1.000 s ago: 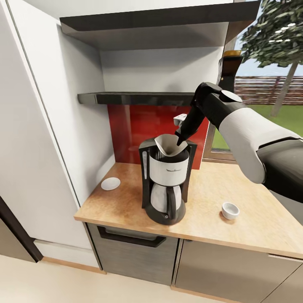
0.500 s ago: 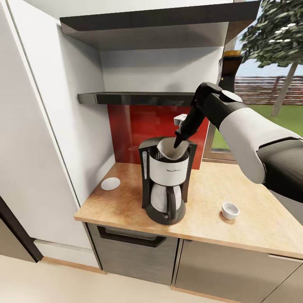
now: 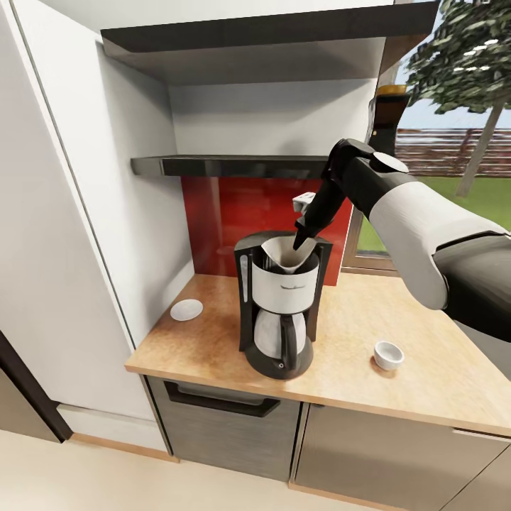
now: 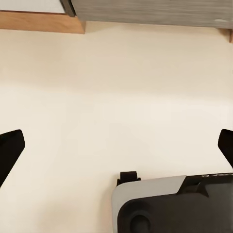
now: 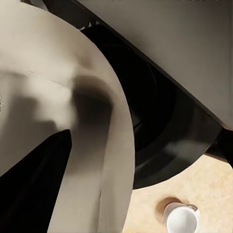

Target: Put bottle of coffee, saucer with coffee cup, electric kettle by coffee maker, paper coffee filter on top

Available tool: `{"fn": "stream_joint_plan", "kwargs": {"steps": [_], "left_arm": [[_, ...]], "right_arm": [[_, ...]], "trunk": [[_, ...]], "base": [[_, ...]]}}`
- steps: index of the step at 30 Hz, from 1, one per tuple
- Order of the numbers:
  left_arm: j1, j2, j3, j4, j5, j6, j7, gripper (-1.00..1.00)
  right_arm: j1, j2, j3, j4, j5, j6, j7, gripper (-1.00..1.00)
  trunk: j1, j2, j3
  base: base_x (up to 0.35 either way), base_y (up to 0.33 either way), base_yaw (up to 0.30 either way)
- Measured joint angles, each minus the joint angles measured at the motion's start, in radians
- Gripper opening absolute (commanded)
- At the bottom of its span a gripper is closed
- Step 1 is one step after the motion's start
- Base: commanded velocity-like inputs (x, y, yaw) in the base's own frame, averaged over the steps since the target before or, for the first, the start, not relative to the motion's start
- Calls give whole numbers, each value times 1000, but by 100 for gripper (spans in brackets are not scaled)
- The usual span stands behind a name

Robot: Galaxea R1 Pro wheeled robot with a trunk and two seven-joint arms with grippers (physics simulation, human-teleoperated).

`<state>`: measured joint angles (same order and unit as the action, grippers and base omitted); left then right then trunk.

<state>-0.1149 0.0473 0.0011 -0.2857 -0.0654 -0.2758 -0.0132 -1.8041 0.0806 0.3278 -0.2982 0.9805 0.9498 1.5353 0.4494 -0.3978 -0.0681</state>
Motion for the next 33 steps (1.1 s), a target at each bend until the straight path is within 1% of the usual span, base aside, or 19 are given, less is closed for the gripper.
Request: {"fn": "stream_joint_plan", "kwargs": {"steps": [33], "left_arm": [[0, 2, 0, 1, 0, -1, -2, 100]], "right_arm": [[-1, 2, -2, -25, 1, 0, -2, 100]], "trunk": [[0, 0, 0]], "base": [[0, 0, 0]]}}
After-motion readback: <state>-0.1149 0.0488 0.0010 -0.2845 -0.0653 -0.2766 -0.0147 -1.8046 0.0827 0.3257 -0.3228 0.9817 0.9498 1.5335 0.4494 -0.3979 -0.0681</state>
